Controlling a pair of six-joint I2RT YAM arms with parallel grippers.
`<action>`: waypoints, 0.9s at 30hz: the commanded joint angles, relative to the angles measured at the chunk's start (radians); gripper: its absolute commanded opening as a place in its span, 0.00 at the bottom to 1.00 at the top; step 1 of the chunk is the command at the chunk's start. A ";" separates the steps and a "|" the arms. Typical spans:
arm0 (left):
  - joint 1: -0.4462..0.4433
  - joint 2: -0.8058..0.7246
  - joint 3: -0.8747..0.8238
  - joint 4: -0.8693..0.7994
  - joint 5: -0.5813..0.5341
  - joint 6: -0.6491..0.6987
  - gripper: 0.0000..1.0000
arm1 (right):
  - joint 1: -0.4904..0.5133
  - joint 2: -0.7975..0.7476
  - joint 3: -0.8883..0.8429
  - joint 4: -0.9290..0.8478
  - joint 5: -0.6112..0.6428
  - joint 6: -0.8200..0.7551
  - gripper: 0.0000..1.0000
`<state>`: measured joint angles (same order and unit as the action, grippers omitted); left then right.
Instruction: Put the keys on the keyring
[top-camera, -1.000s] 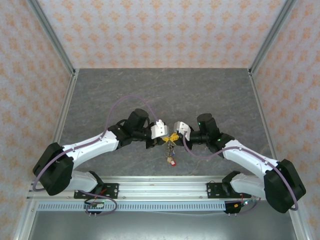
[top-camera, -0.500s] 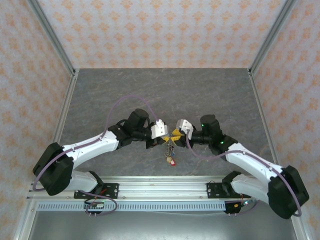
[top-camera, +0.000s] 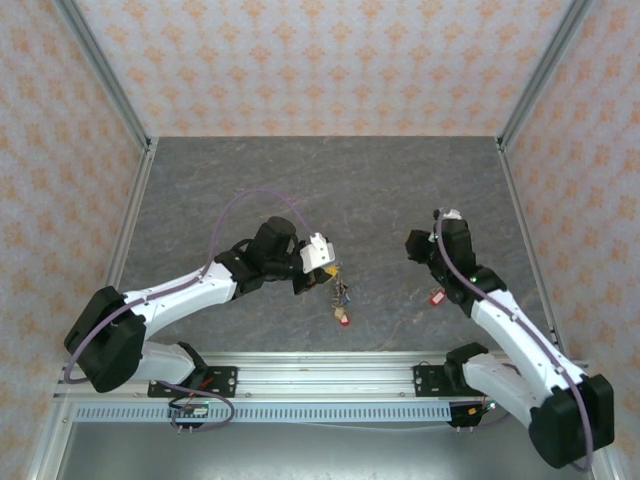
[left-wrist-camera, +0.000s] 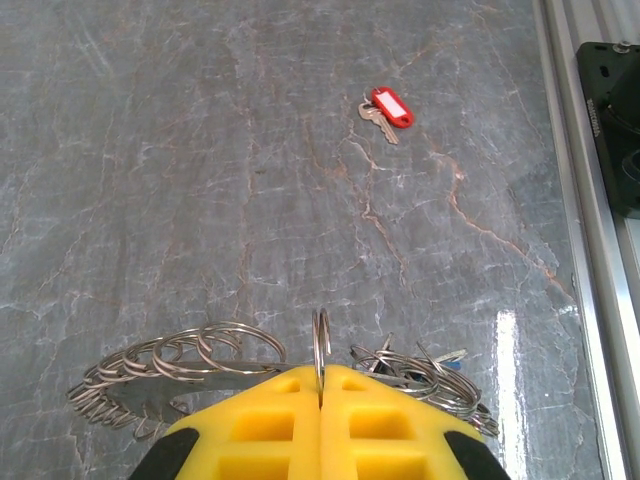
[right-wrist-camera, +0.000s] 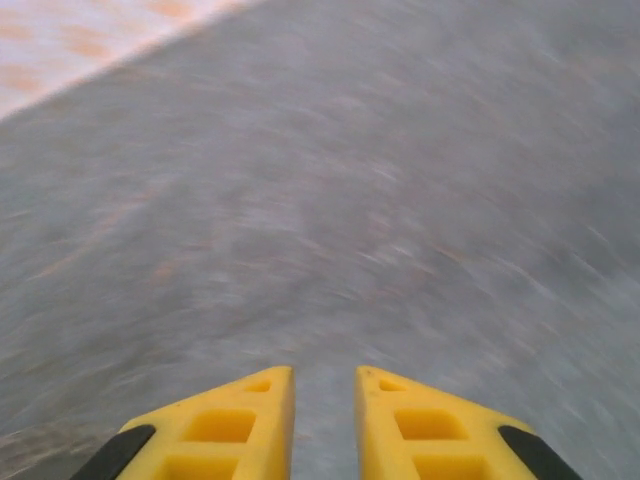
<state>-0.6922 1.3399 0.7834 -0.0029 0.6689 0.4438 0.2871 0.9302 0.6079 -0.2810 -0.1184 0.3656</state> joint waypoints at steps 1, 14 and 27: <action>-0.005 -0.048 0.001 0.043 -0.024 -0.017 0.00 | -0.101 0.071 -0.031 -0.252 0.016 0.205 0.23; -0.005 -0.060 0.011 0.021 -0.015 -0.010 0.00 | -0.285 0.061 -0.093 -0.284 -0.013 0.151 0.39; -0.006 -0.055 0.036 -0.020 -0.009 0.008 0.00 | -0.290 0.169 -0.116 -0.227 -0.056 0.149 0.39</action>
<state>-0.6922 1.3087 0.7837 -0.0200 0.6460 0.4427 0.0029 1.0863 0.5056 -0.5148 -0.1631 0.5156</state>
